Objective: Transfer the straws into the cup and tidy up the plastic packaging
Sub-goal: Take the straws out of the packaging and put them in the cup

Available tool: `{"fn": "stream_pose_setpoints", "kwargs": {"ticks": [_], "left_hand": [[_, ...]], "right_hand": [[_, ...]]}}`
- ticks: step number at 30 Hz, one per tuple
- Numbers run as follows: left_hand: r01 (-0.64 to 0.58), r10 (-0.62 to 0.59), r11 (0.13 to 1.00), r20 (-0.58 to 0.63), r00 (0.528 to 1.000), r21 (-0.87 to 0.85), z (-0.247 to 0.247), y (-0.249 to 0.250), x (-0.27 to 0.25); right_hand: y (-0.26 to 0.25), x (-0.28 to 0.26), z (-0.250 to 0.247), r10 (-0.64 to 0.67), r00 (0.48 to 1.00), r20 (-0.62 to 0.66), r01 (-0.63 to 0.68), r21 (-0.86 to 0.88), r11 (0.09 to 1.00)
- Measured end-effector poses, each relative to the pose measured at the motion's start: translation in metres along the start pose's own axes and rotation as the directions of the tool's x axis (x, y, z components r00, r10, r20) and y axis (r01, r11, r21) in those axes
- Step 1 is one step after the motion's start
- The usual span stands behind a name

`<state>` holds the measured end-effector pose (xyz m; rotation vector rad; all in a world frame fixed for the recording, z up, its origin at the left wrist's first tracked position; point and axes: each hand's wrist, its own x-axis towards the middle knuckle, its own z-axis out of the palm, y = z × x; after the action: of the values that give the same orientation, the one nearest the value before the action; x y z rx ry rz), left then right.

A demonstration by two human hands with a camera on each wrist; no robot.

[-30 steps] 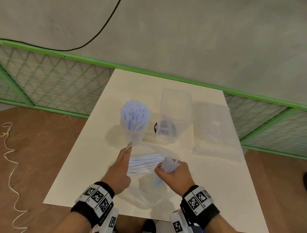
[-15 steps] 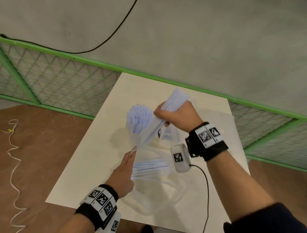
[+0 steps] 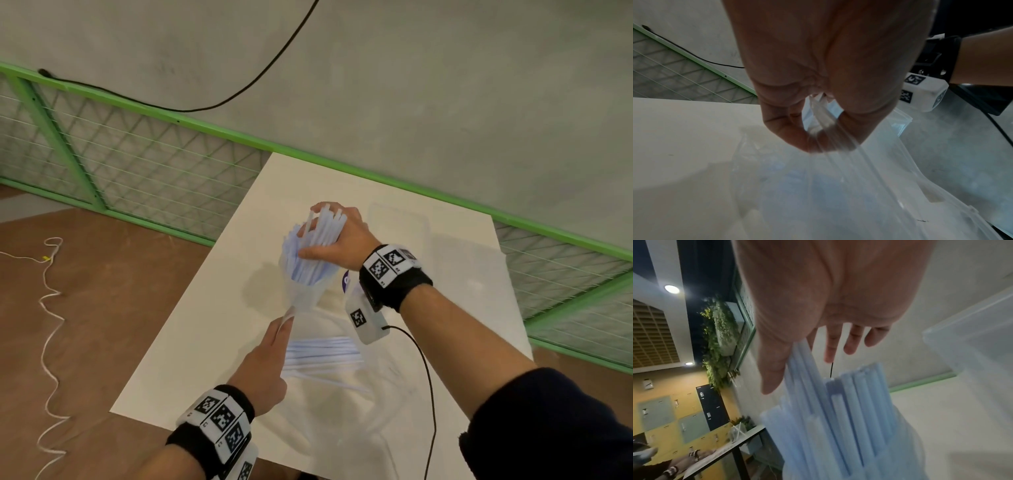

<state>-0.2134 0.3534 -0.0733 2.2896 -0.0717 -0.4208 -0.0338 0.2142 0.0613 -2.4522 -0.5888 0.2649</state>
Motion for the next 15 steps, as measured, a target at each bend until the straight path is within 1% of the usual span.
{"fn": "stream_pose_setpoints", "kwargs": {"ticks": [1,2,4,6,8,10,11,12,13,15], "left_hand": [[-0.003,0.003,1.0,-0.003,1.0,-0.002,0.0,0.0,0.0],[-0.008,0.008,1.0,-0.004,1.0,-0.002,0.0,0.001,0.001],[-0.006,0.006,1.0,0.003,1.0,-0.003,0.0,0.001,0.001],[-0.007,0.007,1.0,0.003,1.0,0.005,0.0,0.001,0.001],[-0.004,0.004,1.0,0.002,1.0,0.014,-0.001,0.001,0.001],[0.0,0.0,1.0,0.003,1.0,0.01,-0.001,0.002,0.001],[-0.006,0.006,1.0,0.004,1.0,0.01,-0.001,0.002,0.001],[-0.013,0.013,1.0,0.003,1.0,0.008,-0.001,0.002,0.001],[-0.016,0.016,1.0,0.003,1.0,0.006,-0.002,0.002,0.001],[-0.016,0.016,1.0,0.01,1.0,0.005,-0.001,0.002,0.001]], "right_hand": [[0.001,-0.002,0.001,0.001,1.0,0.026,0.001,-0.042,0.999],[0.003,-0.004,-0.001,0.013,0.999,0.038,-0.011,-0.049,0.999],[0.004,-0.012,-0.009,0.006,1.0,-0.004,-0.005,0.043,0.999],[0.004,-0.021,-0.015,-0.054,0.993,-0.107,0.071,0.158,0.985],[0.003,-0.03,-0.013,-0.105,0.966,-0.237,0.156,0.211,0.965],[0.004,-0.04,-0.005,-0.15,0.926,-0.346,0.229,0.201,0.952],[0.003,-0.045,0.0,-0.177,0.911,-0.372,0.253,0.165,0.953],[0.003,-0.049,0.006,-0.204,0.908,-0.366,0.262,0.115,0.958],[0.003,-0.052,0.013,-0.221,0.918,-0.328,0.255,0.063,0.965],[0.007,-0.054,0.026,-0.249,0.945,-0.214,0.245,-0.048,0.968]]}}
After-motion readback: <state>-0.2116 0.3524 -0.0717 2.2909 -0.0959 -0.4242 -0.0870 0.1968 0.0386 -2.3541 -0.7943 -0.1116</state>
